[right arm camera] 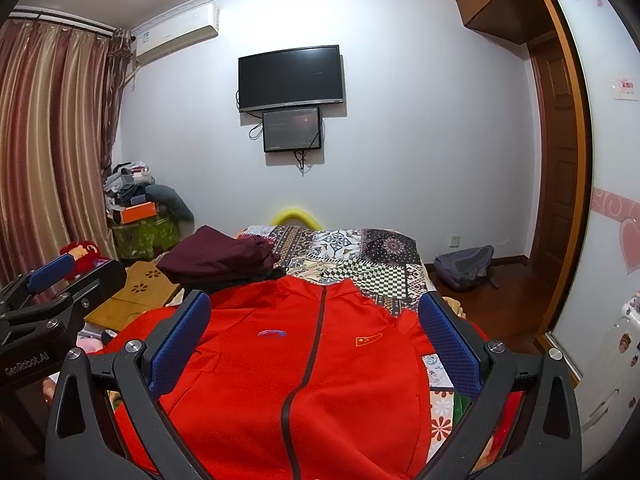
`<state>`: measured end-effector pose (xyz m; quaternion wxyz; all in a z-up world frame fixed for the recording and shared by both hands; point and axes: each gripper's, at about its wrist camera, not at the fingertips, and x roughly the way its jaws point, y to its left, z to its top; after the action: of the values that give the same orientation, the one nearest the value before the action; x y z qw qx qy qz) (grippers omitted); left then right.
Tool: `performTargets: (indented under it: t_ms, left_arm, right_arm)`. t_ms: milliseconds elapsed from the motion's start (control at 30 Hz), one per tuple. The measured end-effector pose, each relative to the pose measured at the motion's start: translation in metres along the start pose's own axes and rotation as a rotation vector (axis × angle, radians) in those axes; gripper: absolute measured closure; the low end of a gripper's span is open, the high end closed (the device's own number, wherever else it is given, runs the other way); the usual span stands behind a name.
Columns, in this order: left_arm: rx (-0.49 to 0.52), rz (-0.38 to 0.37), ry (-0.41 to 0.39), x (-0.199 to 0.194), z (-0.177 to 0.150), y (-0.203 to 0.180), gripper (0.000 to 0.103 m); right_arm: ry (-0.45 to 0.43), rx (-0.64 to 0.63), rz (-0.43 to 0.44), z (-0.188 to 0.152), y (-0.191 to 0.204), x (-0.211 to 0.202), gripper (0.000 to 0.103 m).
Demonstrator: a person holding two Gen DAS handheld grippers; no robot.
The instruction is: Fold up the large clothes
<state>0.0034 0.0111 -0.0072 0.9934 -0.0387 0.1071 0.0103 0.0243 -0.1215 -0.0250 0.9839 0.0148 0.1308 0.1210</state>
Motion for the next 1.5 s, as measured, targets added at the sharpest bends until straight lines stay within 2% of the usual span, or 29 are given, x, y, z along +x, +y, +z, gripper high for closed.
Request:
performTargets:
  t_ms: [1500]
  left_arm:
    - [-0.024,0.013,0.007,0.0021,-0.0005,0.0067,0.000]
  right_arm:
    - [0.017,-0.030,0.008,0.0042,0.0021,0.0031,0.000]
